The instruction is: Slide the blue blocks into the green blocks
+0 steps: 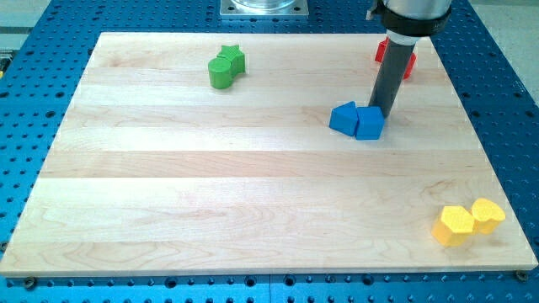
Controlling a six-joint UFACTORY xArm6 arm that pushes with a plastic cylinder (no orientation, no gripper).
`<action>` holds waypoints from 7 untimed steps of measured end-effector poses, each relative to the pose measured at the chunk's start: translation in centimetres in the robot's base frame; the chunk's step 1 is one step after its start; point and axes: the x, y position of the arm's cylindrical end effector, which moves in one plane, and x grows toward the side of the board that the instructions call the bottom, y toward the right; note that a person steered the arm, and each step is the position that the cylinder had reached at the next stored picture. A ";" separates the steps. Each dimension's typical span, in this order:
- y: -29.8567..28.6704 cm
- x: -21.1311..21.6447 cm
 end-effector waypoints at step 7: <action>1.2 2.5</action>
